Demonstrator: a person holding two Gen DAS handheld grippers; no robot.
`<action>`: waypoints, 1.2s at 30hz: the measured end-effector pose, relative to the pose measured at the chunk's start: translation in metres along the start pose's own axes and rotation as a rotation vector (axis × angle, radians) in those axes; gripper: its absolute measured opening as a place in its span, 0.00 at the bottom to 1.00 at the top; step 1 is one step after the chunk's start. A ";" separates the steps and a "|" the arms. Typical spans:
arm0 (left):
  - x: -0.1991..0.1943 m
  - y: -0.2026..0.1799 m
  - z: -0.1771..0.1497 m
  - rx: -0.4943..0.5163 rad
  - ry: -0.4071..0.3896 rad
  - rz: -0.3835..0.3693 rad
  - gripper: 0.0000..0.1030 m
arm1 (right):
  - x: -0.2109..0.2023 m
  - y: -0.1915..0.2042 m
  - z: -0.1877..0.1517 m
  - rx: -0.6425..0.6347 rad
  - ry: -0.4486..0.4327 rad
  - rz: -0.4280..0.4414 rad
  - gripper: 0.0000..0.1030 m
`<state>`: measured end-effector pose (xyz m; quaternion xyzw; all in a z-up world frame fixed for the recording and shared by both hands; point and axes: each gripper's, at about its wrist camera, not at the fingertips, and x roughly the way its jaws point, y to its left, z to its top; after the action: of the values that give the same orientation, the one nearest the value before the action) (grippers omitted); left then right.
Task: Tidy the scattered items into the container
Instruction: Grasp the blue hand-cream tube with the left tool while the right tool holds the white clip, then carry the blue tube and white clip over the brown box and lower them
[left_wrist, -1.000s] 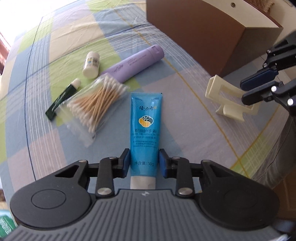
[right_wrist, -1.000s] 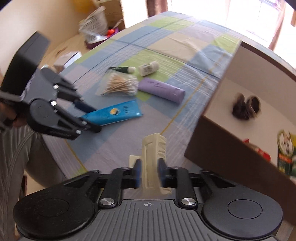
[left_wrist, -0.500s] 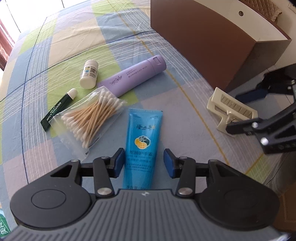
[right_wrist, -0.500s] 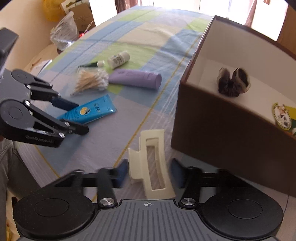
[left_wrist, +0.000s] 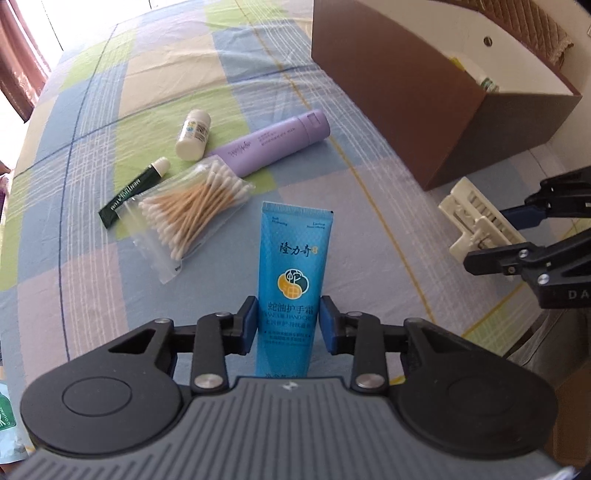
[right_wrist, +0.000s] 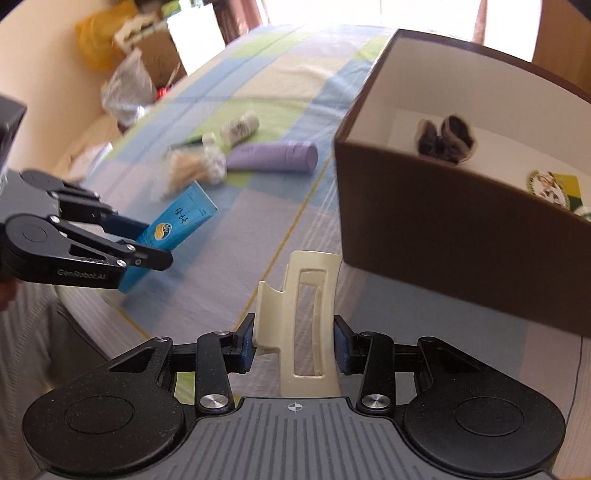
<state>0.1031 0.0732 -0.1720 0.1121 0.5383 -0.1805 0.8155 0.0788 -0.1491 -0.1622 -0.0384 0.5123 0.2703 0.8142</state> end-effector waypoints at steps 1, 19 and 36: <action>-0.005 0.000 0.002 0.002 -0.008 0.003 0.29 | -0.006 -0.001 0.000 0.010 -0.012 0.009 0.42; -0.086 -0.034 0.055 0.090 -0.216 0.040 0.26 | -0.081 -0.006 0.015 0.055 -0.236 0.036 0.43; -0.118 -0.094 0.128 0.222 -0.364 -0.049 0.26 | -0.148 -0.073 0.040 0.165 -0.413 -0.080 0.43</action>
<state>0.1292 -0.0402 -0.0121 0.1536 0.3613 -0.2760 0.8773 0.0974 -0.2571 -0.0328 0.0640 0.3532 0.1973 0.9122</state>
